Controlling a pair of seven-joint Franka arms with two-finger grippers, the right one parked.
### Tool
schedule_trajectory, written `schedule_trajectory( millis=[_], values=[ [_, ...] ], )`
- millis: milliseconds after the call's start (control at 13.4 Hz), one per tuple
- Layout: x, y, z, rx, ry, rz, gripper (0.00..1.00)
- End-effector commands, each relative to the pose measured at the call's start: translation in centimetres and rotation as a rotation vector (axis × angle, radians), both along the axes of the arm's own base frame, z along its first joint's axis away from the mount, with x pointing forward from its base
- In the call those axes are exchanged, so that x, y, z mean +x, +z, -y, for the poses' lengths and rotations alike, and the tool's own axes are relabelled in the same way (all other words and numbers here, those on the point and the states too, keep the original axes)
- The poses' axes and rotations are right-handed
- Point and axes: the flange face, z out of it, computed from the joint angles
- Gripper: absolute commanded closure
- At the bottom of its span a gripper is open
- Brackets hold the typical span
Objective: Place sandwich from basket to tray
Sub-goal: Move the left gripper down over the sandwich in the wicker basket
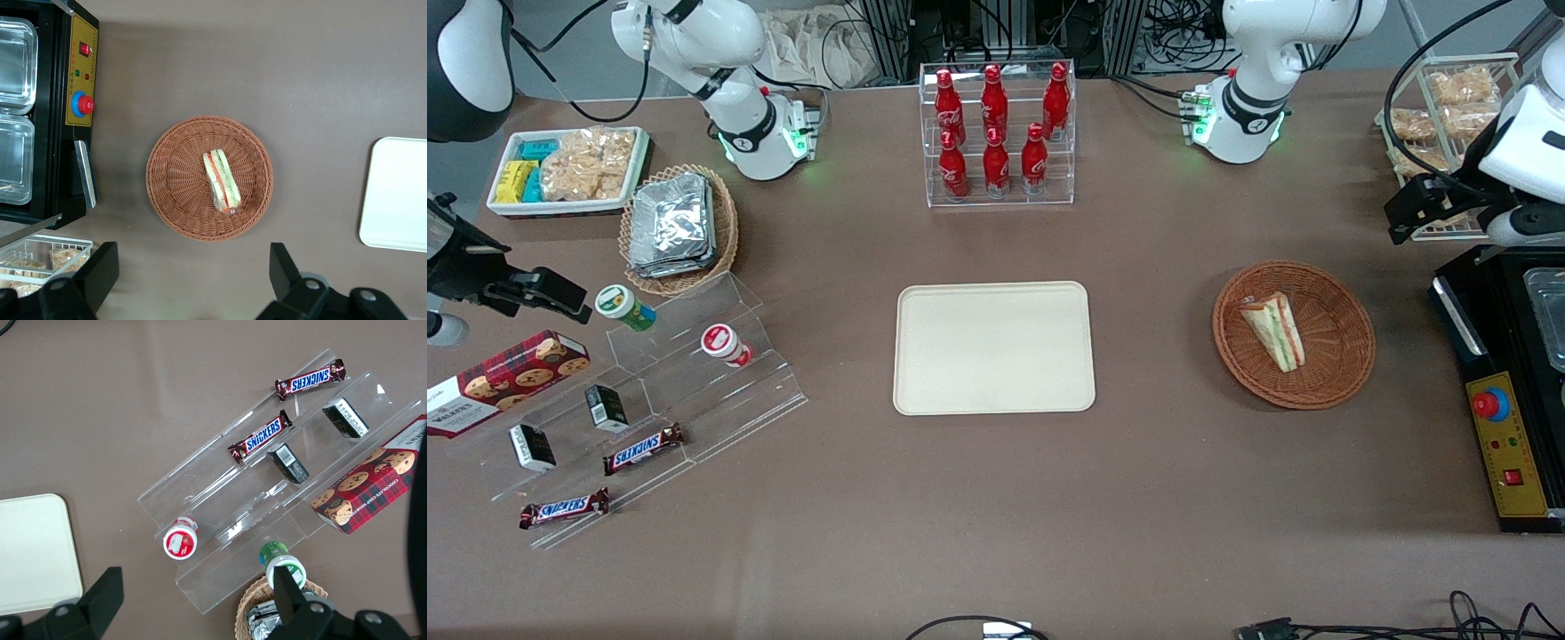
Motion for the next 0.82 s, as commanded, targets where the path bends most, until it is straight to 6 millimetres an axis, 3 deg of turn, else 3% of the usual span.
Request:
schedule_trajectory(
  millis=[0, 298, 595, 669, 744],
  values=[
    [0.0, 0.6, 1.1, 0.004, 0.006, -0.016, 0.0],
    [-0.4, 0.0, 0.8, -0.031, 0.063, -0.029, 0.0],
    [-1.9, -1.3, -0.8, -0.074, 0.094, -0.005, 0.0],
    [-1.7, -2.0, -1.1, -0.064, 0.098, -0.022, 0.0],
    [-1.5, -4.1, -1.2, -0.06, 0.105, -0.056, 0.0]
  ],
)
